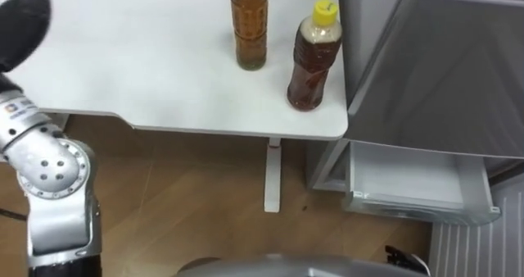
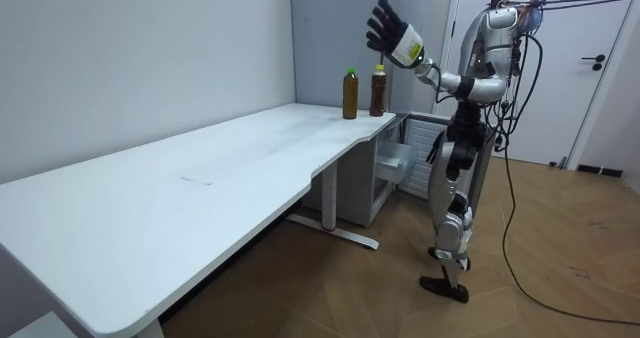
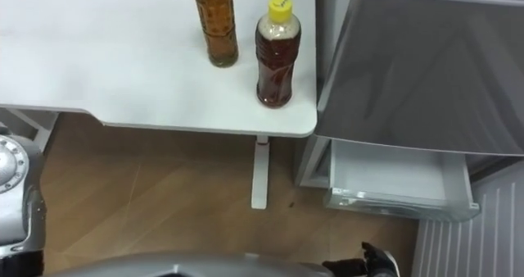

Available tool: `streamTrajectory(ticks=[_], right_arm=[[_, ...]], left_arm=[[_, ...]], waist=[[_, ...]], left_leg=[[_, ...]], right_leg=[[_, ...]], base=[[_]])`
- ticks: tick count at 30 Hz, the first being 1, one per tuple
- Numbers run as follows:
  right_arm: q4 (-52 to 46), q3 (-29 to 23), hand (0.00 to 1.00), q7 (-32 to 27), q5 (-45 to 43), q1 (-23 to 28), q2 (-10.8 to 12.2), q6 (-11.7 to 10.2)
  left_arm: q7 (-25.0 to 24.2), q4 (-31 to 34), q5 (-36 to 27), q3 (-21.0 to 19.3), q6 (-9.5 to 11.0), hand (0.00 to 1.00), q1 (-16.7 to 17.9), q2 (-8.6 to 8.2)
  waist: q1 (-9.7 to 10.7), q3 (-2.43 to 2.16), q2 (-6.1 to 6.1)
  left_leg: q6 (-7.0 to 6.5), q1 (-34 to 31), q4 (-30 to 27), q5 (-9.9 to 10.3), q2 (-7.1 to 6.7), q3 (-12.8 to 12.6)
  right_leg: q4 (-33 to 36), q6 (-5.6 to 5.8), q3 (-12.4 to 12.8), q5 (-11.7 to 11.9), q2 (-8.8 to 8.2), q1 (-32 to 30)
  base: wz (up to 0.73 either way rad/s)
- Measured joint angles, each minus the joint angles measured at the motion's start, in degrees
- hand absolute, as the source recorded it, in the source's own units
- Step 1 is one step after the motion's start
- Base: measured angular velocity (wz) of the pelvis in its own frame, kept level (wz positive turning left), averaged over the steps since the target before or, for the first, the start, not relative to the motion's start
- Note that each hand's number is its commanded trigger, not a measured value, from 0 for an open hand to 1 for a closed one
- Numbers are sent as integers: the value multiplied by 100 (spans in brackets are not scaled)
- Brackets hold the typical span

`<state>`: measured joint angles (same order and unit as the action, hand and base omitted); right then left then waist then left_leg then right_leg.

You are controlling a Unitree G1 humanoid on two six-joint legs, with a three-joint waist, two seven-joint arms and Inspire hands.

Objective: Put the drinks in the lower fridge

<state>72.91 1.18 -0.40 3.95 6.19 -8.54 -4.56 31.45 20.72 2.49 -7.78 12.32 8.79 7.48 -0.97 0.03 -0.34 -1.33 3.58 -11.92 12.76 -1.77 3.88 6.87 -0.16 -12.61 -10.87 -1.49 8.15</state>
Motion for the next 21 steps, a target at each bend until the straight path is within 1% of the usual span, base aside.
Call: streamTrajectory(ticks=[2, 4, 5, 7, 10, 13, 15, 16, 19, 21], right_arm=[[8, 10, 0, 6, 0, -44, 1, -55], [90, 14, 0, 57, -6, -106, 2, -102], [96, 18, 0, 64, -6, -114, 1, -104], [130, 36, 0, 94, -5, -123, 0, -170], [204, 39, 0, 153, -6, -166, -8, -205], [346, 147, 0, 247, 1, -299, -22, -213], [346, 193, 0, 312, -5, -315, -32, -205], [352, 194, 0, 318, 2, -314, -32, -200], [372, 187, 0, 373, 7, -323, -34, -185], [371, 190, 0, 435, 4, -321, -32, -171]], left_arm=[[-288, 197, -52, 206, -38, 0, 3, -1], [-639, 361, -52, 420, -37, 0, -40, 7], [-736, 375, -52, 465, -36, 0, -59, 7], [-1080, 385, -46, 597, -37, 0, -79, 5], [-1366, 385, -47, 632, -37, 0, -90, 6], [-1682, 385, -95, 643, -38, 0, -224, 5], [-1831, 385, -158, 690, -38, 0, -268, 6], [-1950, 385, -232, 711, -52, 0, -268, 5], [-2228, 385, -578, 713, -124, 0, -272, 4], [-2455, 391, -968, 721, -214, 0, -272, 2]], waist=[[46, 19, 5], [102, 18, 3], [105, 18, 3], [128, 20, 8], [157, 26, 11], [213, 45, -12], [243, 46, -28], [253, 46, -33], [295, 47, -51], [330, 46, -74]], left_leg=[[0, -9, 4, 0, -2, -1], [0, 16, 20, 0, -1, -30], [0, 21, 22, 0, 1, -48], [0, 36, 36, 0, 4, -59], [0, 58, 64, 0, 8, -69], [-1, 46, 60, 0, 11, -98], [-2, 51, 54, -1, 19, -170], [-2, 57, 44, -1, 24, -210], [-6, 67, 32, -3, 29, -221], [-8, 81, 33, -4, 32, -223]], right_leg=[[0, 1, -8, 1, -5, -11], [0, 1, -3, 1, -7, 0], [0, 1, -2, 1, -7, 3], [-3, 1, 1, 1, -6, 8], [-7, 1, 2, 1, -4, 11], [1, 1, 2, 1, -6, -1], [13, 2, 2, 2, -8, 5], [36, 2, 0, 2, -12, 11], [79, 2, 1, 1, -14, 0], [94, 2, 12, 1, -12, 4]], base=[[0], [-2], [-5], [-4], [0], [0], [0], [0], [0], [0]])
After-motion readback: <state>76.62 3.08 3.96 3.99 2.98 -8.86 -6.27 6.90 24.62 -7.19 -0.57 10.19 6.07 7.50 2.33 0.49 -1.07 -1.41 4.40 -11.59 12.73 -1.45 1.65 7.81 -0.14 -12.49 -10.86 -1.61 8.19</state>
